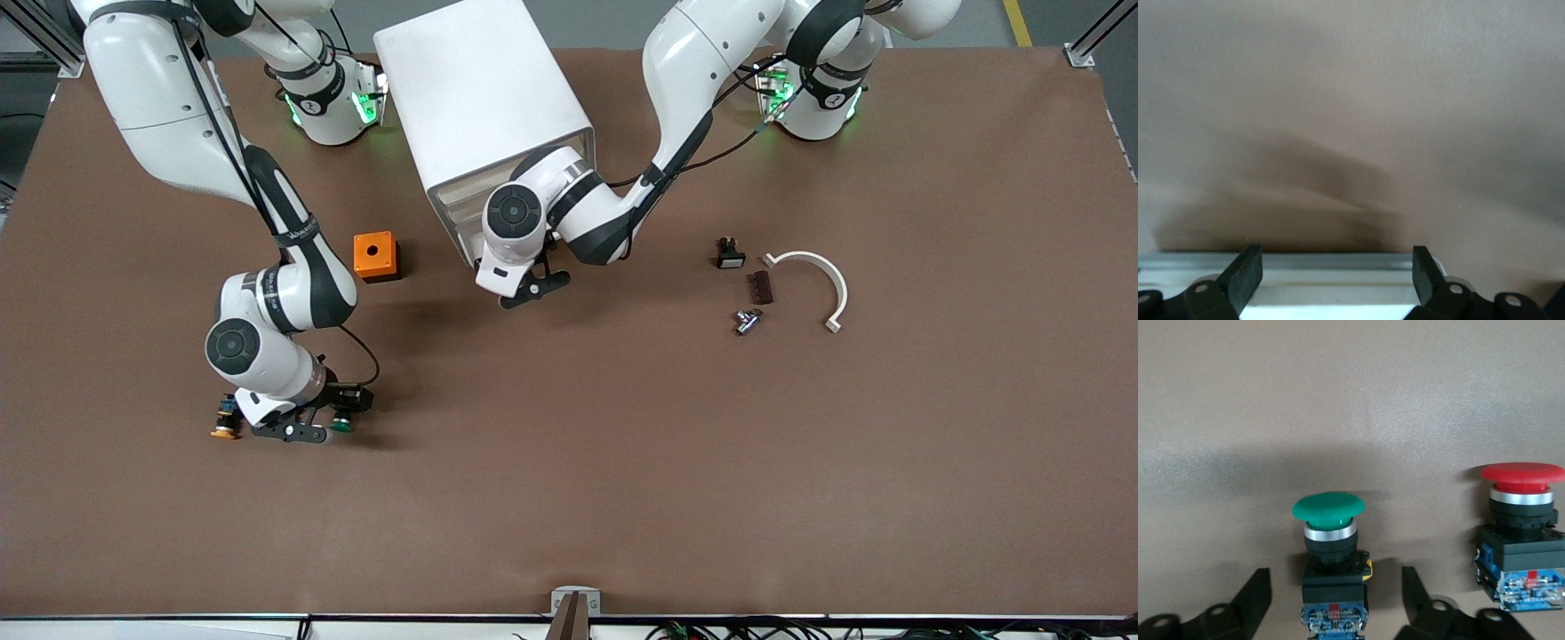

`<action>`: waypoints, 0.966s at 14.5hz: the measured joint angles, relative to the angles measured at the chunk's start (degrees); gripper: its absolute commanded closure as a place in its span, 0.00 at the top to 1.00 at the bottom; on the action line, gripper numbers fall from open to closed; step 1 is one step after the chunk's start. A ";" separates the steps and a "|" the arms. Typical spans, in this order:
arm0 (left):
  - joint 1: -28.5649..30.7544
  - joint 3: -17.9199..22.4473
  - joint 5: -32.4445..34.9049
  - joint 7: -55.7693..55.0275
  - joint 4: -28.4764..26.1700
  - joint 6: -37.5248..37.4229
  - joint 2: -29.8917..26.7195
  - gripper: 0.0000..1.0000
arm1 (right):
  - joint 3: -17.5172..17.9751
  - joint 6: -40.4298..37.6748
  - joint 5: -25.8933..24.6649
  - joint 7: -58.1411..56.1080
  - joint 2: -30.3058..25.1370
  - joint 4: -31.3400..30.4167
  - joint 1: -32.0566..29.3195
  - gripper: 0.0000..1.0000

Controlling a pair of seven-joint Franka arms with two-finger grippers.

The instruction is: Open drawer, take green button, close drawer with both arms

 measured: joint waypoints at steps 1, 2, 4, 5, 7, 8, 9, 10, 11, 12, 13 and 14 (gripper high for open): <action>0.01 -0.08 -1.32 0.00 -0.19 -0.02 0.00 0.99 | -0.01 -2.28 -0.03 -0.01 -0.39 1.00 -0.01 1.00; 0.01 -0.29 -2.56 0.00 -0.45 -0.02 0.00 0.99 | -0.03 -5.71 -0.03 -0.01 -1.16 2.39 -0.03 1.00; 0.00 -0.71 -5.46 0.00 -0.99 -0.02 0.00 0.99 | -0.13 -13.51 -0.04 -0.12 -3.47 5.38 -0.15 1.00; -0.02 -0.82 -7.24 0.00 -1.27 -0.02 0.00 0.99 | -0.18 -17.12 -0.05 -0.68 -4.94 6.50 -0.28 1.00; -0.02 -0.96 -10.08 0.00 -1.88 -0.02 0.00 0.99 | -0.42 -22.92 -0.07 -3.85 -8.10 7.58 -1.23 1.00; -0.01 -0.97 -11.23 0.00 -2.17 -0.02 0.00 0.99 | -0.55 -25.00 -0.07 -5.62 -9.58 7.71 -2.19 1.00; -0.01 -0.95 -12.08 0.00 -2.44 0.00 0.01 0.99 | -0.62 -26.89 -0.07 -7.07 -11.05 7.78 -3.52 1.00; 0.05 -0.93 -12.29 0.00 -2.53 0.03 0.00 0.99 | -0.65 -28.79 -0.07 -8.34 -12.46 7.87 -4.94 1.00; 0.07 -0.93 -12.37 0.00 -2.54 0.03 0.00 0.99 | -0.66 -30.92 -0.07 -9.36 -13.94 7.99 -6.16 1.00; 0.07 -0.93 -12.38 0.00 -2.54 0.03 0.00 0.99 | -0.66 -33.08 -0.07 -9.97 -15.53 8.12 -6.95 1.00; 0.08 -0.93 -12.40 0.00 -2.54 0.03 0.00 0.99 | -0.66 -35.24 -0.07 -10.11 -17.32 8.23 -7.36 1.00; 0.11 -0.93 -12.46 0.00 -2.53 0.03 -0.01 0.99 | -0.65 -37.27 -0.07 -10.11 -19.21 8.30 -7.50 1.00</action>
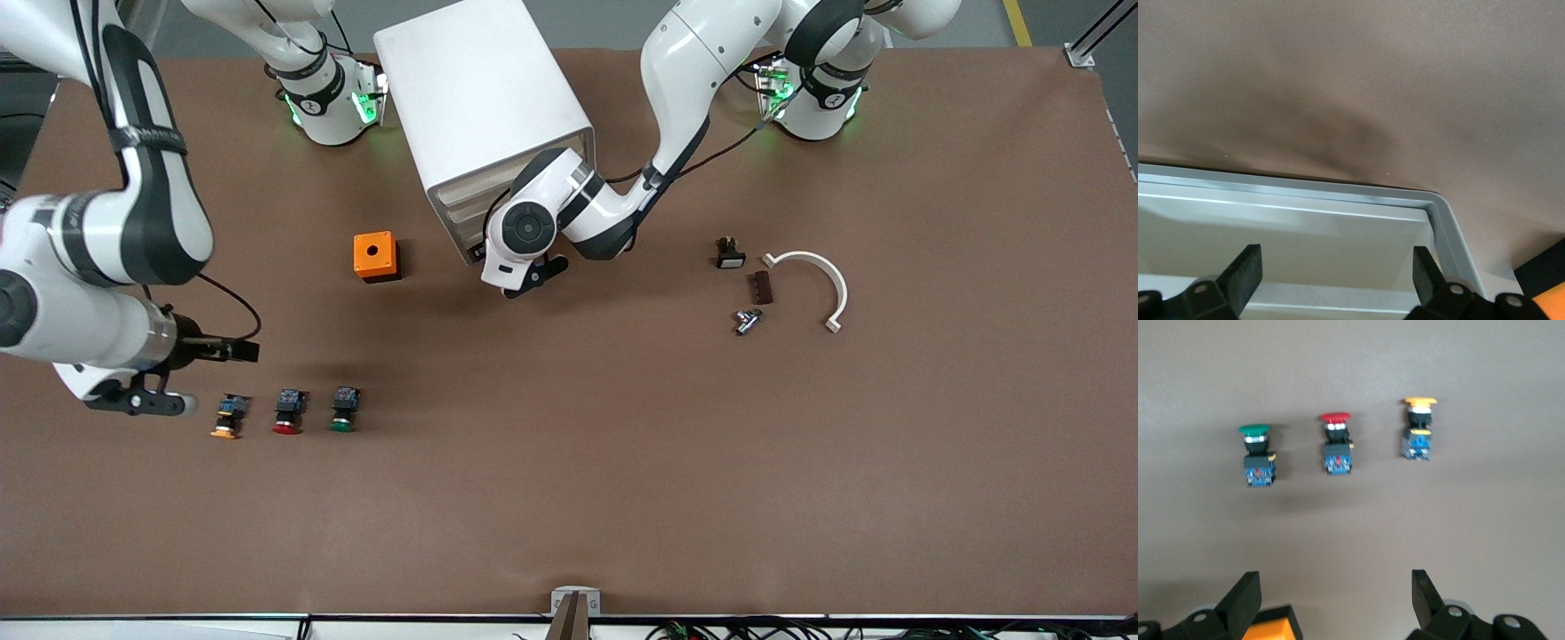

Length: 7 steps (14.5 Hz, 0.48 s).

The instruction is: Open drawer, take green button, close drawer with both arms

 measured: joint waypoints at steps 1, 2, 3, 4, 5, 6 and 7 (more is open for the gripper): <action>0.05 -0.01 -0.06 0.00 0.02 0.00 -0.05 0.99 | 0.00 -1.81 0.00 0.00 -1.93 0.06 -0.03 1.00; 0.16 0.00 -0.18 0.00 0.09 0.02 -0.17 0.99 | 0.02 -3.51 0.01 0.00 -3.89 0.12 -0.03 1.00; 0.37 0.00 -0.27 0.00 0.26 0.02 -0.42 0.99 | 0.03 -4.95 0.01 0.00 -5.68 0.14 -0.03 1.00; 0.84 0.02 -0.28 0.00 0.41 -0.08 -1.00 0.99 | 0.03 -6.12 0.02 0.00 -7.26 0.16 -0.04 1.00; 1.63 0.09 -0.28 0.00 0.52 -0.38 -1.95 0.99 | 0.04 -7.08 0.04 0.02 -8.43 0.25 -0.04 1.00; 2.66 0.21 -0.24 0.02 0.66 -0.79 -3.28 0.99 | 0.07 -8.01 0.05 0.03 -9.18 0.65 -0.04 1.00; 3.89 0.37 -0.02 0.06 0.85 -1.54 -4.93 0.99 | 0.12 -9.14 0.05 0.04 -9.50 1.43 -0.04 1.00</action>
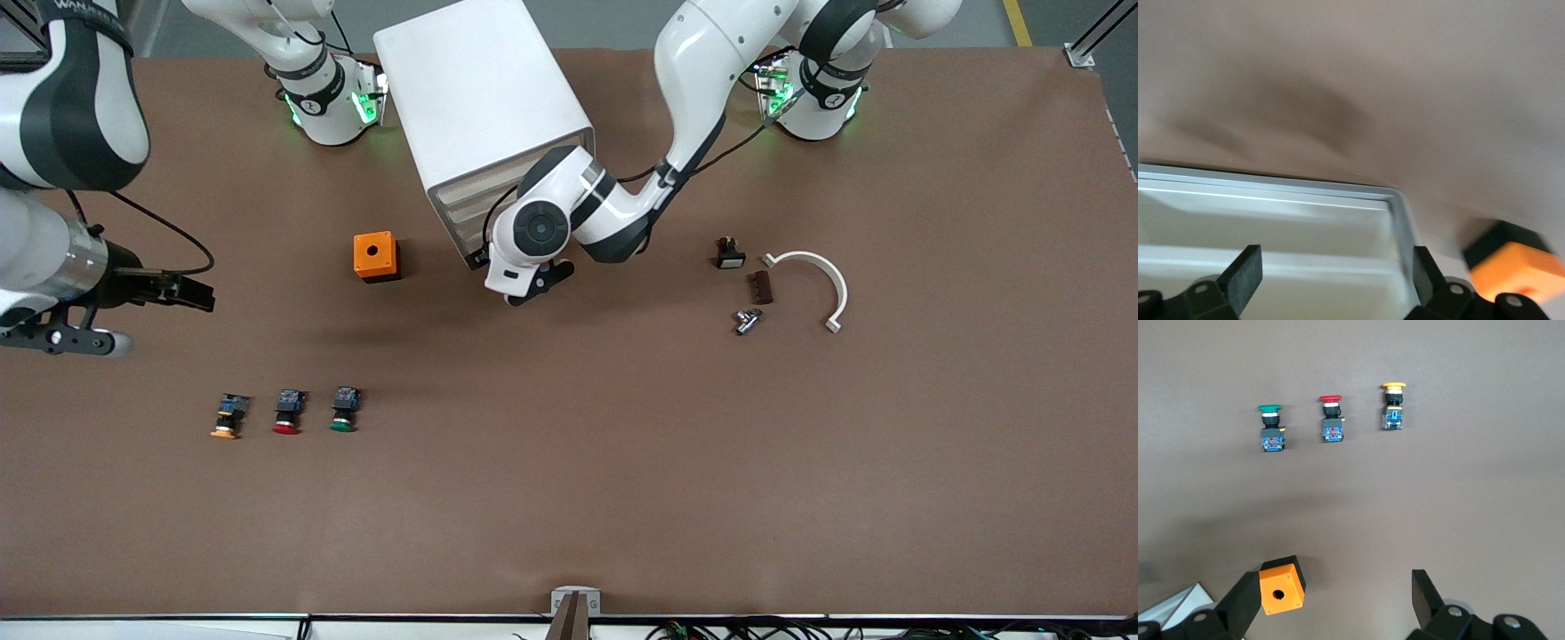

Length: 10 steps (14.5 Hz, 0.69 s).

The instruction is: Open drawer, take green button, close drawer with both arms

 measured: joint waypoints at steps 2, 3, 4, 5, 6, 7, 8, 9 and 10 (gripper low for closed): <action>3.35 0.22 1.10 0.00 0.38 -2.52 -4.17 0.99 | 0.09 -2.26 0.01 0.00 -0.03 1.51 0.00 1.00; 5.50 0.27 1.43 0.13 0.54 -4.05 -6.59 0.99 | 0.10 -2.62 0.01 -0.01 -0.03 1.72 0.00 1.00; 7.75 0.33 1.54 0.61 0.68 -5.88 -9.23 0.99 | 0.09 -2.63 0.01 -0.01 0.00 1.82 0.00 1.00; 10.11 0.38 1.61 1.47 0.81 -8.30 -12.01 0.99 | 0.10 -2.61 0.01 -0.01 0.06 2.10 0.00 1.00; 12.60 0.45 1.66 2.97 0.85 -11.50 -14.91 0.99 | 0.15 -2.59 -0.01 -0.01 0.10 2.61 0.00 1.00; 15.11 0.52 1.70 4.98 0.86 -15.03 -17.62 0.99 | 0.21 -2.60 -0.02 -0.01 0.16 3.47 0.01 1.00; 17.76 0.56 1.75 7.65 0.83 -18.80 -20.11 0.99 | 0.21 -2.68 -0.03 -0.01 0.20 4.55 0.00 1.00; 20.61 0.61 1.79 11.25 0.78 -22.89 -22.46 0.99 | 0.16 -2.96 -0.04 -0.01 0.20 5.59 -0.02 1.00; 23.48 0.67 1.83 15.49 0.73 -27.03 -24.50 0.99 | 0.10 -3.34 -0.04 -0.01 0.20 6.49 -0.06 1.00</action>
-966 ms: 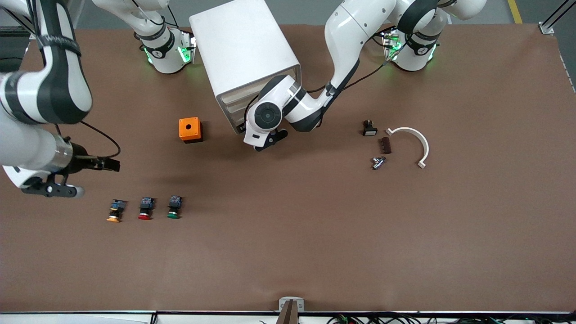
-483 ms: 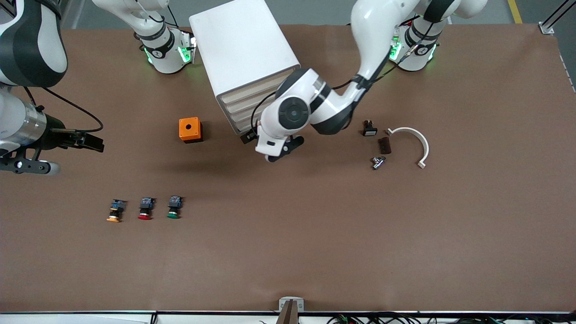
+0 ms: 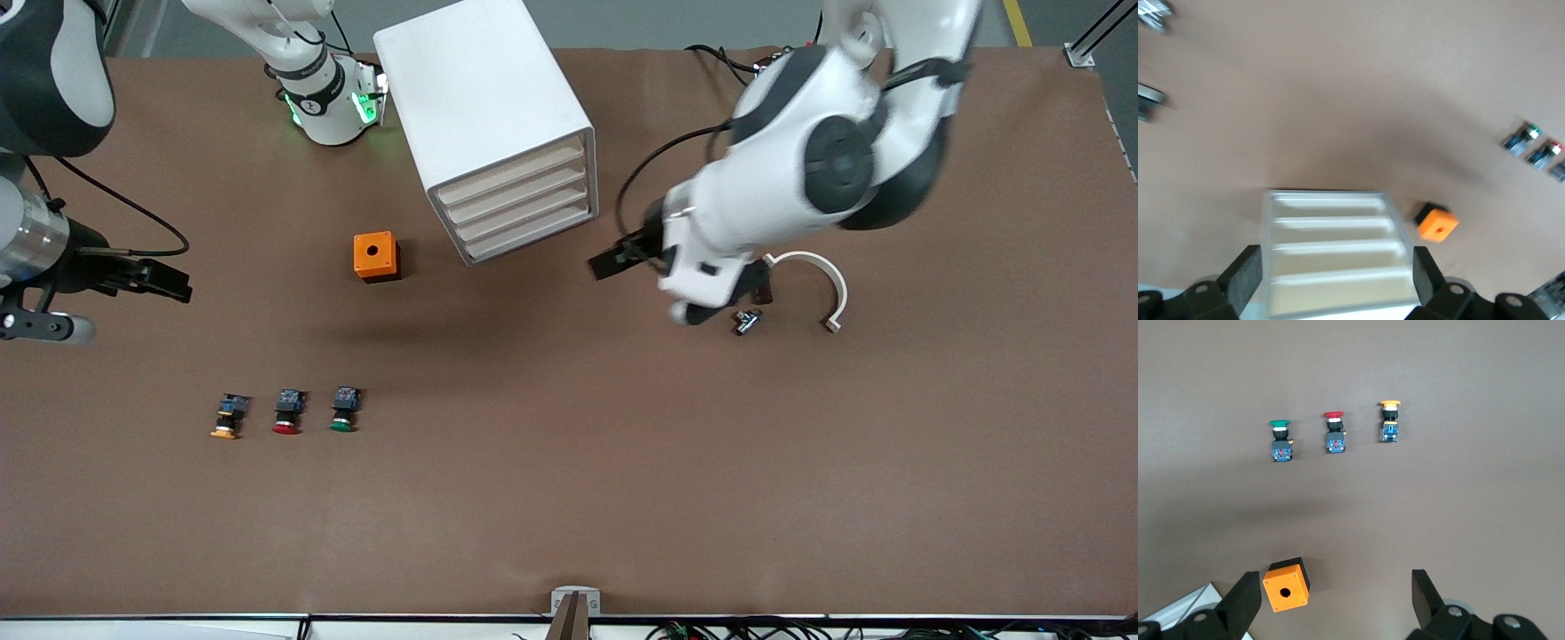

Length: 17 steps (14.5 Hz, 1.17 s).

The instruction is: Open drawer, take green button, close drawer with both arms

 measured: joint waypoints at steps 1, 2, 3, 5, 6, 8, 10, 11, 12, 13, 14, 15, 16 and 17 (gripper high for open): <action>2.73 0.05 0.18 4.22 -0.08 -3.56 -1.72 0.99 | -0.04 -0.32 0.00 0.00 0.00 0.54 -0.04 1.00; 5.51 0.09 0.76 8.69 -0.20 -6.75 -3.23 0.99 | -0.07 -1.03 0.00 0.01 0.01 0.89 -0.06 1.00; 8.13 0.10 1.88 13.27 -0.33 -9.59 -4.44 0.99 | -0.08 -2.40 0.02 0.07 0.02 1.06 -0.11 1.00; 12.36 0.12 6.69 22.61 -0.73 -14.31 -6.13 0.99 | -0.11 -5.34 0.31 0.15 0.05 1.14 -0.67 1.00; 13.86 0.13 9.45 26.69 -0.96 -15.89 -6.59 0.99 | -0.11 -6.62 0.80 0.15 0.04 1.14 -1.00 1.00; 17.19 0.11 12.18 33.69 -1.49 -17.55 -7.02 0.99 | -0.07 -7.52 1.27 0.06 -0.09 1.41 -1.14 1.00; 21.39 0.16 13.12 40.41 -2.41 -18.06 -7.47 0.99 | 0.23 -7.60 1.35 0.01 -0.90 2.00 -1.13 1.00; 23.02 0.20 14.54 43.25 -3.33 -18.13 -8.06 0.99 | 0.36 -7.81 1.39 0.01 -1.46 2.16 -1.14 1.00; 23.85 0.31 16.47 45.13 -4.56 -17.98 -8.88 0.99 | 0.51 -8.06 1.44 -0.01 -1.99 2.26 -1.13 1.00; 23.97 0.43 17.80 45.95 -6.30 -16.97 -10.08 0.99 | 0.72 -8.20 1.49 -0.04 -2.43 2.26 -1.10 1.00; 23.75 0.43 18.37 45.99 -8.67 -14.52 -11.65 0.99 | 0.92 -8.24 1.52 -0.06 -2.70 2.26 -0.91 1.00; 23.33 0.54 18.73 45.99 -11.85 -11.16 -13.69 0.99 | 1.07 -8.24 1.56 -0.07 -2.83 2.26 -0.52 1.00; 22.58 1.12 18.93 45.99 -15.69 -7.27 -16.14 0.99 | 1.21 -8.24 1.57 -0.07 -2.85 2.27 -0.10 1.00; 21.76 1.87 19.10 45.99 -19.77 -3.22 -18.88 0.99 | 1.33 -8.24 1.57 -0.07 -2.85 2.26 0.18 1.00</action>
